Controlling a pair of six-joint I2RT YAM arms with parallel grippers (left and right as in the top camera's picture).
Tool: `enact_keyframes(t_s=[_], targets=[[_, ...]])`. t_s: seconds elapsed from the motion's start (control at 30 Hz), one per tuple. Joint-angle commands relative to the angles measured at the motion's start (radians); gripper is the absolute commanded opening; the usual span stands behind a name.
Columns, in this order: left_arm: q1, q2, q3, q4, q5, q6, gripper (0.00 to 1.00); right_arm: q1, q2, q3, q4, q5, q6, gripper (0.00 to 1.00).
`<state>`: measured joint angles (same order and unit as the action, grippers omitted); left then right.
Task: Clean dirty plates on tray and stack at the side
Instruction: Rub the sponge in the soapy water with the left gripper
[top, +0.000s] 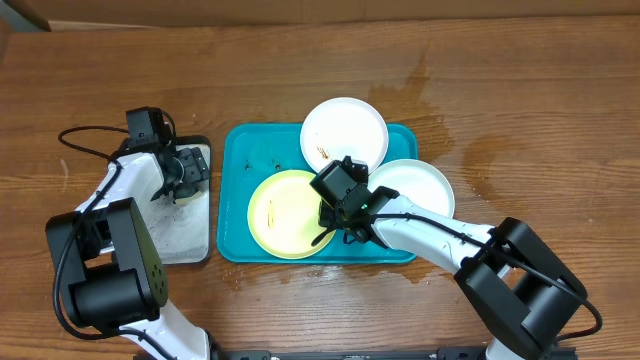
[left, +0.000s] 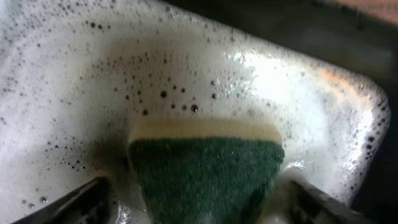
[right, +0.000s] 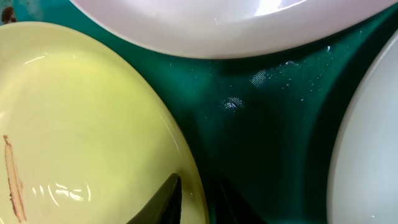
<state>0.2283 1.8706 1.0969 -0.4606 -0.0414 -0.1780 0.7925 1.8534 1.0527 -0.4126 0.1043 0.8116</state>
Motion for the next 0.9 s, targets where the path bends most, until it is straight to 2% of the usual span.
enact_keyframes(t_s=[0.0, 0.13, 0.23, 0.37, 0.57, 0.7, 0.77, 0.87], targets=[[-0.005, 0.019, -0.014, 0.021, 0.010, -0.002, 0.86, -0.003, 0.008, -0.006, -0.002, 0.007, -0.001, 0.20], [-0.006, 0.019, -0.014, 0.033, 0.009, -0.002, 0.78, -0.003, 0.008, -0.006, -0.001, 0.007, -0.001, 0.21], [-0.006, 0.020, -0.014, 0.050, 0.009, -0.002, 0.66, -0.003, 0.008, -0.006, -0.001, 0.007, -0.001, 0.21], [-0.006, 0.020, -0.014, 0.075, 0.008, -0.002, 0.57, -0.003, 0.008, -0.006, -0.001, 0.007, -0.001, 0.21], [-0.006, 0.020, -0.014, 0.087, 0.009, -0.002, 0.31, -0.003, 0.008, -0.006, -0.004, 0.007, -0.001, 0.21], [-0.006, 0.020, -0.014, 0.087, 0.009, -0.002, 0.26, -0.003, 0.008, -0.006, -0.004, 0.007, -0.001, 0.20], [-0.006, 0.020, -0.014, 0.084, 0.009, -0.002, 0.29, -0.003, 0.008, -0.006, -0.004, 0.007, -0.001, 0.21], [-0.006, 0.020, -0.014, 0.080, 0.009, -0.002, 0.31, -0.003, 0.008, -0.006, 0.000, 0.008, -0.001, 0.28]])
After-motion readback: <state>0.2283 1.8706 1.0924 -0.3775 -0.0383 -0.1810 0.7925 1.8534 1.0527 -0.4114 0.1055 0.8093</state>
